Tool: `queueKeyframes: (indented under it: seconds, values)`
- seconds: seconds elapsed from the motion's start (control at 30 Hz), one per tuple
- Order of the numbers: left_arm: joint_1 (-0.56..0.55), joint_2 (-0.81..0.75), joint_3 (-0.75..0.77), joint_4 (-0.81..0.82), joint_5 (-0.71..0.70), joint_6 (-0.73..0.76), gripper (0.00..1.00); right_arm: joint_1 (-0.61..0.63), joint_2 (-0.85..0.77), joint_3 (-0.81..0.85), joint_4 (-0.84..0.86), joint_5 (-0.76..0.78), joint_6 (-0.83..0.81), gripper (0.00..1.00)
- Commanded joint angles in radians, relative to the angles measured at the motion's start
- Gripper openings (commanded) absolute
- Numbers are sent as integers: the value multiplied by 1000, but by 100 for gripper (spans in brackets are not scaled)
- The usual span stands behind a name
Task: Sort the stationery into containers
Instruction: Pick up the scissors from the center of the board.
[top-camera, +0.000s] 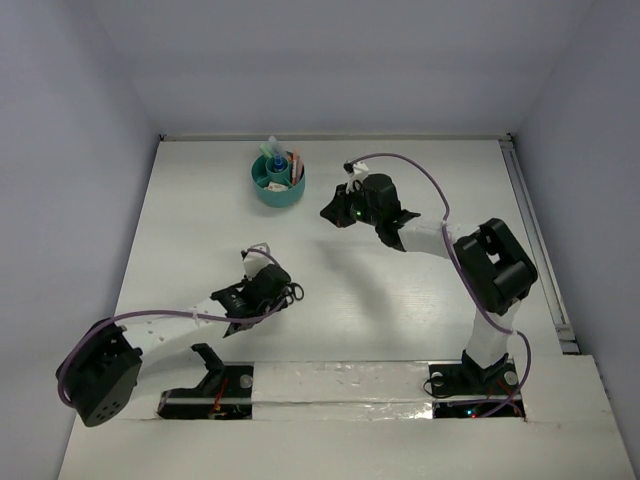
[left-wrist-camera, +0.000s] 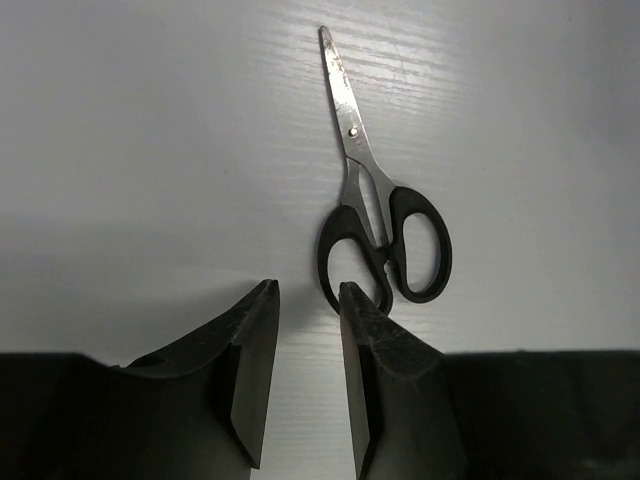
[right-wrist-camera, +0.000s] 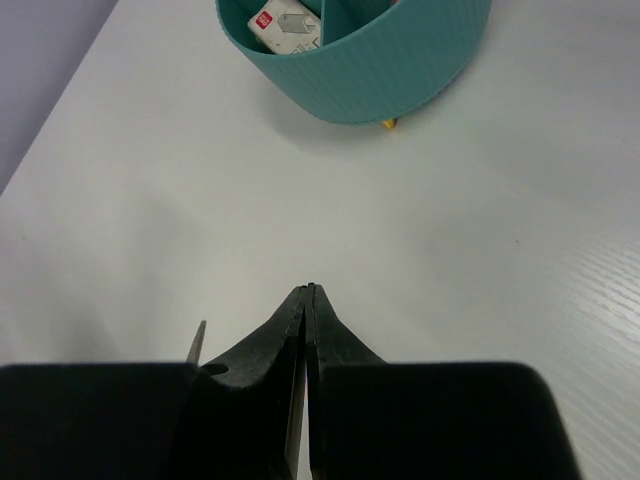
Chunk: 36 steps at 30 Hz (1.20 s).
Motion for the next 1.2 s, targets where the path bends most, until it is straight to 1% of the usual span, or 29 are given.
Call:
queueKeyframes:
  seconds: [0.0,0.07,0.1,0.13,0.23,0.33,0.4,0.53,0.8,0.9,0.97,1.07,1.17]
  values:
    - [14,19,36,5,17,16,26,7,-41,-9,90,-32,32,8]
    - [14,34,41,4,25,25,23,7,-43,-12,95,-33,35,8]
    - [14,43,47,1,25,25,20,7,-46,-12,93,-33,34,8]
    - [14,48,50,-4,23,25,19,7,-47,-10,93,-33,37,8]
    - [14,63,56,-1,20,25,20,7,-49,-7,95,-35,37,8]
    - [14,88,64,13,23,32,23,17,-44,-6,95,-36,37,9]
    - [14,99,66,25,39,37,23,17,-35,-1,93,-38,37,8]
    - [14,68,47,56,53,34,23,27,-23,9,86,-39,35,9]
    - [14,30,47,57,45,13,27,37,-7,22,79,-41,30,8]
    - [14,37,46,73,45,16,29,37,-4,23,78,-41,30,8]
    - [14,74,49,85,52,19,30,37,-6,25,73,-41,30,8]
    - [14,126,61,96,57,28,29,37,-9,25,69,-41,30,9]
    - [14,142,66,76,36,31,25,37,-13,25,64,-38,30,9]
